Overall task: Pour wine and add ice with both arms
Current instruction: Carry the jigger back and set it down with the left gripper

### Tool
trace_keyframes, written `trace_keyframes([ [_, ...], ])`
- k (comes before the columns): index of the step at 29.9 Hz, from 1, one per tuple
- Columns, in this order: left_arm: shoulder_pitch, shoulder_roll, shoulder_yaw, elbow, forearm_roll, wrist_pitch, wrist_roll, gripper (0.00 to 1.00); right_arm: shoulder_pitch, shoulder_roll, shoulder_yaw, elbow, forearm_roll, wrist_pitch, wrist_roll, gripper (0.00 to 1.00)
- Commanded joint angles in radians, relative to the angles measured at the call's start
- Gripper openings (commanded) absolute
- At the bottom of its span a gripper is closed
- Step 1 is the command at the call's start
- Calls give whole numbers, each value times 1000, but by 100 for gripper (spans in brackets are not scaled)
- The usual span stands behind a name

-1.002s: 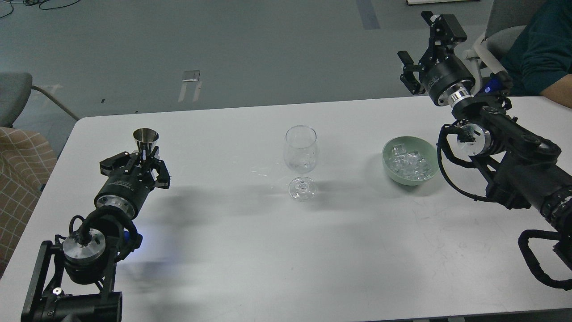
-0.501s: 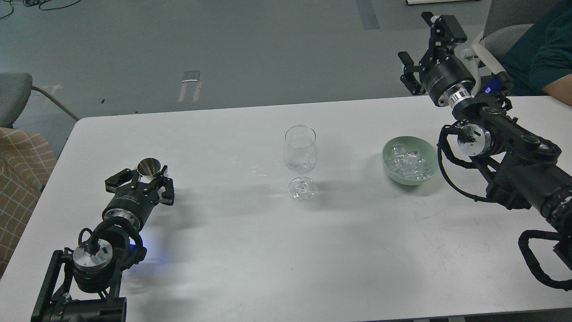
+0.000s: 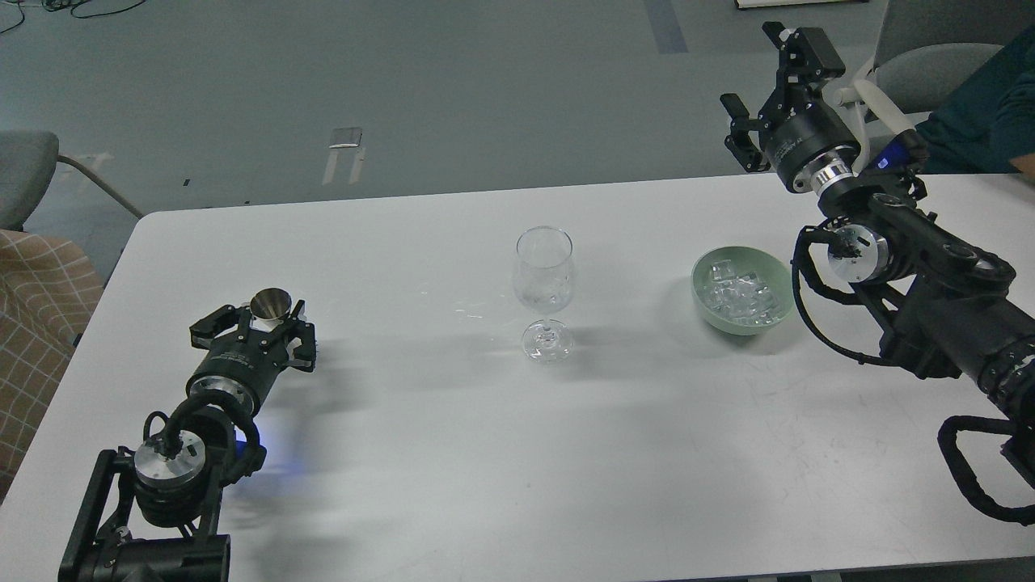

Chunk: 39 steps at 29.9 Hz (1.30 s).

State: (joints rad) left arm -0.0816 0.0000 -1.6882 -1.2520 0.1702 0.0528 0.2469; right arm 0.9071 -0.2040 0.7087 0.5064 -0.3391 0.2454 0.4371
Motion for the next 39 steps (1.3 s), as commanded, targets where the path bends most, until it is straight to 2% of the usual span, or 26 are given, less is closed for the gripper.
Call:
trace_keyframes([
  [1,-3,0,1,5,0,2,0,64,3,0,0,1,0,0,0,100],
  [5,-3,0,1,3,0,4,2,75,3,0,0,1,0,0,-1,100],
  [9,0,0,2,3,0,4,6,92,3,0,0,1,0,0,-1,100],
  [12,8,0,1,2,0,1,9,97,3,0,0,3,0,0,-1,100],
  [25,51,18,-62,-12,0,-2,26,98,-5,-2,0,6,0,0,-1,100],
  [34,223,17,-84,-127,-1,-97,86,98,-4,-5,0,8,0,0,-1,100],
  [39,286,17,-111,-178,-3,-114,97,98,-8,-12,0,29,0,0,-1,100],
])
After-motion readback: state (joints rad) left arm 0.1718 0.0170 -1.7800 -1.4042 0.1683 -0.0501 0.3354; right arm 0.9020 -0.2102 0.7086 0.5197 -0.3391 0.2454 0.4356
